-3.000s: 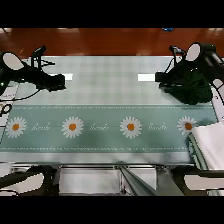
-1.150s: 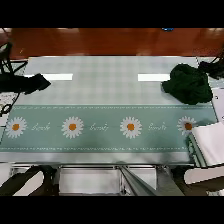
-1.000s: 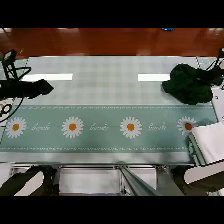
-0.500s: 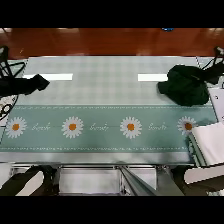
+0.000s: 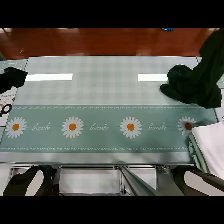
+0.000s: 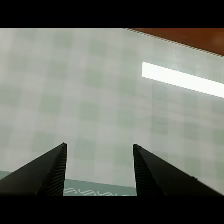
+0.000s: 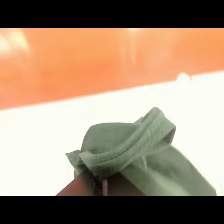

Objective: Fold the shirts.

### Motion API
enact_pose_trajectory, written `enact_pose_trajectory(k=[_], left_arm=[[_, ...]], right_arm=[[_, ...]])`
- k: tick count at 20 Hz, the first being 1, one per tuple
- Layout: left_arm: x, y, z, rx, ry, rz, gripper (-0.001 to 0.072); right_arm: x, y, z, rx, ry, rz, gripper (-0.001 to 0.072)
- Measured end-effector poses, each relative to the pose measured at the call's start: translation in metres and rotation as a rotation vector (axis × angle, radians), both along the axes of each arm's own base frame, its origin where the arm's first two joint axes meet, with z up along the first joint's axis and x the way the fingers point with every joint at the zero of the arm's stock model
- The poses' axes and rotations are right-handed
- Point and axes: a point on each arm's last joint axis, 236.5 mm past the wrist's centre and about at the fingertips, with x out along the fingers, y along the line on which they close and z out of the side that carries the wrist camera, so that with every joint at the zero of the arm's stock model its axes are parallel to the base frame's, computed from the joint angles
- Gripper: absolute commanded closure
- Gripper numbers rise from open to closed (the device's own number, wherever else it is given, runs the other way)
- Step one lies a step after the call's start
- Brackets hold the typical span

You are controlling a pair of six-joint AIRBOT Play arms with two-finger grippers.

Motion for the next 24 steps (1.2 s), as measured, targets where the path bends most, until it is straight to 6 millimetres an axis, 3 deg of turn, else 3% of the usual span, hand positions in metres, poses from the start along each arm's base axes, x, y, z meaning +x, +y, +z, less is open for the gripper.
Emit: enact_pose_trajectory(k=[6,9,11,14,18,21,24], left_arm=[[-0.032,-0.013,-0.012,-0.011,0.036,-0.033,0.0203],[-0.039,-0.021,-0.023,-0.044,0.062,-0.048,0.0203],[-0.041,-0.025,-0.027,-0.062,0.072,-0.053,0.0202],[-0.043,-0.028,-0.031,-0.076,0.079,-0.058,0.0203],[-0.044,-0.029,-0.032,-0.083,0.083,-0.06,0.0203],[-0.044,-0.029,-0.033,-0.084,0.084,-0.061,0.0202],[-0.044,-0.03,-0.033,-0.085,0.087,-0.062,0.0203]], right_arm=[[-0.046,0.078,0.159,-0.046,-0.353,0.158,0.0693],[-0.072,0.12,0.202,-0.033,-0.46,0.257,0.0693],[-0.086,0.149,0.215,-0.017,-0.494,0.333,0.0693],[-0.103,0.198,0.218,0.015,-0.501,0.465,0.0693],[-0.116,0.275,0.193,0.041,-0.433,0.658,0.0693],[-0.123,0.335,0.146,0.061,-0.306,0.784,0.0693],[-0.121,0.377,0.088,0.069,-0.155,0.848,0.0692]])
